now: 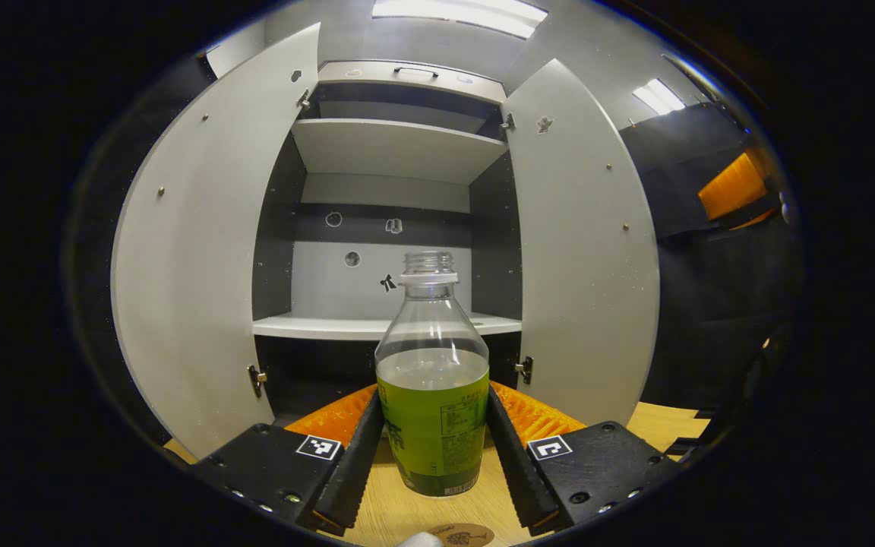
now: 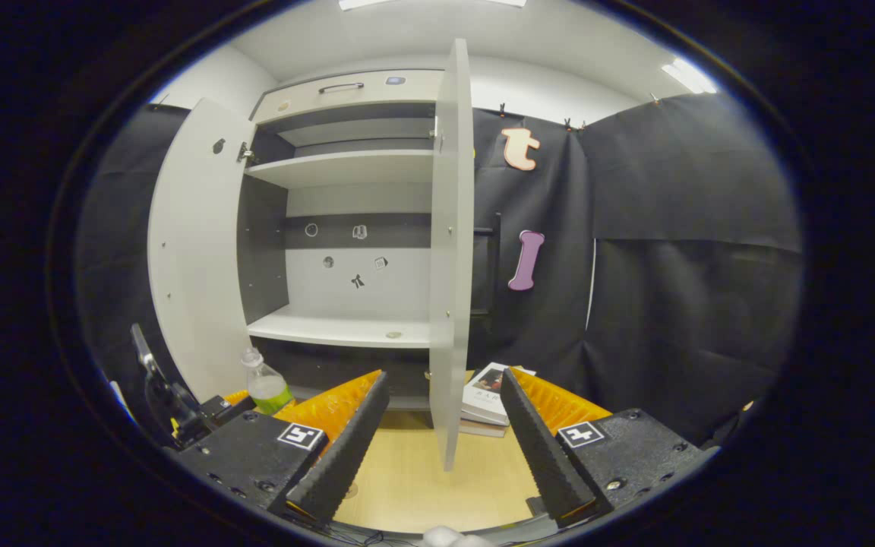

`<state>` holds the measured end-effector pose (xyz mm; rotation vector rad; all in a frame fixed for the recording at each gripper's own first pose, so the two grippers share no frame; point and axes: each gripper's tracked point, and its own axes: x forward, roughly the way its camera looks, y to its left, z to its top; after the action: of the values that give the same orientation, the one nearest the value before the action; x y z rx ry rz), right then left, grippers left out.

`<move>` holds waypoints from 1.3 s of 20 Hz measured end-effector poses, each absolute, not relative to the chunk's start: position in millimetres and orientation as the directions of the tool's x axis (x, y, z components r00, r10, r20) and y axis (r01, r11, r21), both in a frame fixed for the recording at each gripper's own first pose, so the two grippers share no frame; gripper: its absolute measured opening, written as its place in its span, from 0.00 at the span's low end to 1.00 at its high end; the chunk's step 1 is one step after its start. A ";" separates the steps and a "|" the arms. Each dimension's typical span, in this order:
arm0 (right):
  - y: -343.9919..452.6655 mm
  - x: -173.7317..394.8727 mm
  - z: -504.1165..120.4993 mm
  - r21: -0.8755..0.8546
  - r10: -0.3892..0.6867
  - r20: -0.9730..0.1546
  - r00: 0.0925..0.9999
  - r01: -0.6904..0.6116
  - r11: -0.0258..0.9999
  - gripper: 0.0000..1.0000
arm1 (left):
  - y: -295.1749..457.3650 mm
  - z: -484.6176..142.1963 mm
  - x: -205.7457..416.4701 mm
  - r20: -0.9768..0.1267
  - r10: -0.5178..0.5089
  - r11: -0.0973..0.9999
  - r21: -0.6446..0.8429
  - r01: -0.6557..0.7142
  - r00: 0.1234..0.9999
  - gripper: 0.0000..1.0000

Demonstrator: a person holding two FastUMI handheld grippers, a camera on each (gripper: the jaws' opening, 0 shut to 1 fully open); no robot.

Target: Grasp the bottle in the cabinet with the left hand and place it on the coaster, then close the right door with the right hand and the left door with the left hand.

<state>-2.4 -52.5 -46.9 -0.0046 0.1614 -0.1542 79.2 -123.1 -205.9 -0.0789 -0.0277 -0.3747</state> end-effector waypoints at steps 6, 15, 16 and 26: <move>-54.1 -5.9 -59.9 -0.065 -0.156 -0.210 0.965 0.146 0.987 0.98 | -135.3 -284.7 55.4 -0.020 -0.404 0.912 -0.084 0.401 0.914 0.74; -61.7 -8.1 -66.8 -0.083 -0.183 -0.282 0.942 0.166 0.983 0.95 | -147.0 -360.7 40.6 -0.072 -0.419 0.906 -0.092 0.412 0.905 0.75; -61.2 -8.2 -69.2 -0.092 -0.184 -0.290 0.939 0.164 0.982 0.98 | -147.4 -364.2 39.6 -0.070 -0.422 0.905 -0.091 0.416 0.904 0.74; -48.6 -9.7 -74.5 -0.121 -0.162 -0.311 0.937 0.130 0.984 0.98 | -139.5 -363.8 35.6 -0.081 -0.412 0.910 -0.090 0.405 0.908 0.98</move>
<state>-9.7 -48.6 -74.5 -0.0993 0.3257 -0.1494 35.6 -139.5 -363.8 -0.0713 0.0994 -0.4219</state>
